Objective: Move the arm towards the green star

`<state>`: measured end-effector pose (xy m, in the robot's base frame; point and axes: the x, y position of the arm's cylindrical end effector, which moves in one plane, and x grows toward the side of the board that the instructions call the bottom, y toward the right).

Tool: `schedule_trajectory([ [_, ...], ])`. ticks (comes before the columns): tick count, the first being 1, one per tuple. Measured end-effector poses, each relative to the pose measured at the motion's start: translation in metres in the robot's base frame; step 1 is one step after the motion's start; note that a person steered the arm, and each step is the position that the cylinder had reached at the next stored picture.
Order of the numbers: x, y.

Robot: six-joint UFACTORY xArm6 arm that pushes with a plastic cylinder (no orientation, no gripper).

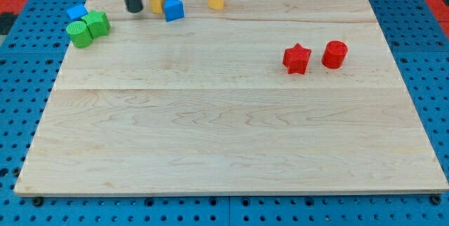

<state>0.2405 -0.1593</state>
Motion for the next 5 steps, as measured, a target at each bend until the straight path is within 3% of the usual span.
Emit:
schedule_trajectory([
  [2, -0.012, 0.082],
  [3, 0.015, 0.09],
  [5, 0.02, 0.083],
])
